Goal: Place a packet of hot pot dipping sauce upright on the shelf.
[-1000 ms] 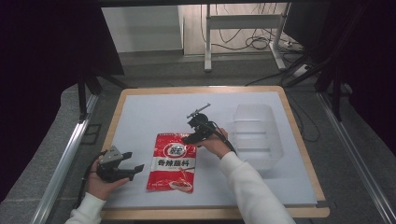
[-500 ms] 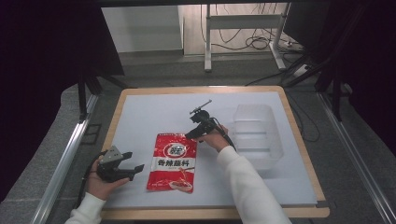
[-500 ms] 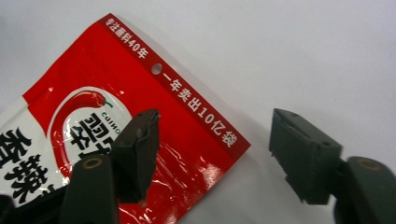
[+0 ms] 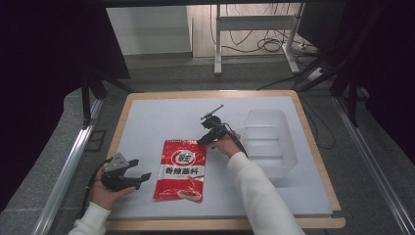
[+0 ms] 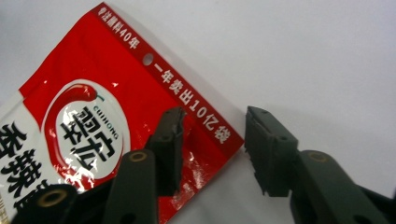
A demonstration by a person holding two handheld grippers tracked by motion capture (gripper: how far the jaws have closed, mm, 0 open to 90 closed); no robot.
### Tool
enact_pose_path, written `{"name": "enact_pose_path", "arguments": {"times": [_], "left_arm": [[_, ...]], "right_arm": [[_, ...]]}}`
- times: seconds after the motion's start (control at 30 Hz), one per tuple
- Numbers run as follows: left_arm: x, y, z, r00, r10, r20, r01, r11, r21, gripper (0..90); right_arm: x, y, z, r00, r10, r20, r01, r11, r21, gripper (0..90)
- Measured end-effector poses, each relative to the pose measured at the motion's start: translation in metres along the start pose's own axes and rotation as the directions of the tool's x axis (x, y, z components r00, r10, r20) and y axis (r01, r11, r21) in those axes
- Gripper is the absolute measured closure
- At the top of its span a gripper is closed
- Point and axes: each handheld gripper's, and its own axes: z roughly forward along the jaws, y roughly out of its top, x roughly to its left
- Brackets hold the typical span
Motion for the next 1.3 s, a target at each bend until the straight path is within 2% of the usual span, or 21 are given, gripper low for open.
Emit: {"name": "enact_pose_path", "arguments": {"times": [0.23, 0.27, 0.3, 0.37, 0.5, 0.67, 0.83, 1.3], "left_arm": [[0.000, 0.000, 0.000, 1.0000, 0.000, 0.000, 0.000, 1.0000, 0.001, 25.3], [0.000, 0.000, 0.000, 1.0000, 0.000, 0.000, 0.000, 1.0000, 0.000, 25.3], [0.000, 0.000, 0.000, 1.0000, 0.001, 0.000, -0.001, 1.0000, 0.000, 25.3], [0.000, 0.000, 0.000, 1.0000, 0.000, 0.000, 0.000, 1.0000, 0.000, 25.3], [0.000, 0.000, 0.000, 1.0000, 0.001, -0.001, 0.000, 1.0000, 0.001, 25.3], [0.000, 0.000, 0.001, 1.0000, 0.000, -0.003, 0.000, 1.0000, 0.004, 25.3], [-0.001, 0.002, 0.003, 0.9998, 0.010, -0.018, -0.010, 0.9999, 0.007, 26.3], [0.006, 0.014, 0.014, 0.9999, -0.010, -0.004, 0.010, 0.9999, 0.007, 26.3]], "right_arm": [[0.008, 0.000, -0.002, 0.9986, -0.050, -0.014, 0.051, 0.999, 0.017, 70.4], [0.009, 0.000, -0.003, 0.9976, -0.067, -0.013, 0.067, 0.998, 0.018, 72.8], [0.011, -0.001, -0.004, 0.9962, -0.087, -0.001, 0.087, 0.996, 0.022, 78.8], [0.012, -0.001, -0.005, 0.9954, -0.096, 0.004, 0.096, 0.995, 0.022, 81.4], [0.011, -0.003, -0.010, 0.9938, -0.111, 0.010, 0.111, 0.994, -0.006, 88.5], [0.013, -0.005, -0.020, 0.9921, -0.125, -0.001, 0.125, 0.992, -0.035, 89.0], [0.020, -0.006, -0.031, 0.9890, -0.147, -0.012, 0.146, 0.988, -0.058, 89.1], [0.035, -0.015, -0.051, 0.9798, -0.195, -0.046, 0.189, 0.976, -0.104, 89.1]]}}
